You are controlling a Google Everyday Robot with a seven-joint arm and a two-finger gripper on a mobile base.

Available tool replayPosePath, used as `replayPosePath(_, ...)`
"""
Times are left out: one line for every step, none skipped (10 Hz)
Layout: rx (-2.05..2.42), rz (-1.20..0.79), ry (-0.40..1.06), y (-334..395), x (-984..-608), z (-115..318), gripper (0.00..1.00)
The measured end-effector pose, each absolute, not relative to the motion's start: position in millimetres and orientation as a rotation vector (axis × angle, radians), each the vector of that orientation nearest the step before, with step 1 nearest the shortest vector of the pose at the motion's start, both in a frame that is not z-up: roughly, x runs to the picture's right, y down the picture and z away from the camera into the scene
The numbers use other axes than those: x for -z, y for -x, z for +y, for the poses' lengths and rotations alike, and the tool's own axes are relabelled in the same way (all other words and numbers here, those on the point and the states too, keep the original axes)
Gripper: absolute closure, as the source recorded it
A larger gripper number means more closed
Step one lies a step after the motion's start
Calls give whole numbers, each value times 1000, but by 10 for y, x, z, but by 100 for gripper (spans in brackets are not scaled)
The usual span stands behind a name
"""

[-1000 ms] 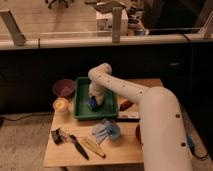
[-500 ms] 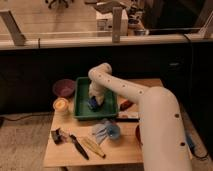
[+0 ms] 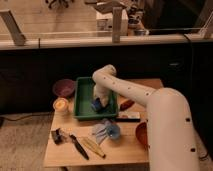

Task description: Wipe tray with sponge

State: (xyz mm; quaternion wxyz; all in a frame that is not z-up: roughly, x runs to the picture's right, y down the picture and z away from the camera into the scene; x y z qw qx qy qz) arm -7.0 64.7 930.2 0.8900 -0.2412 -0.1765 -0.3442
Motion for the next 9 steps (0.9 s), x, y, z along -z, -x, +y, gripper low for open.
replayPosePath(707,-359,494,47,-9313,592,100)
replayPosePath(700,-351,481,64,-9361,479,100)
replayPosePath(702,-351,475,101,-9396,414,100)
replayPosePath(713,-358,467,215,-9438,345,100)
replayPosePath(734,-370,462,352,-9446,332,100)
replayPosePath(755,-384,459,462,-9437,344,100)
replayPosePath(789,-403,460,535,-9387,435,100)
replayPosePath(806,-415,461,545,-9314,531,100)
replayPosePath(815,-419,465,519,-9246,631,100)
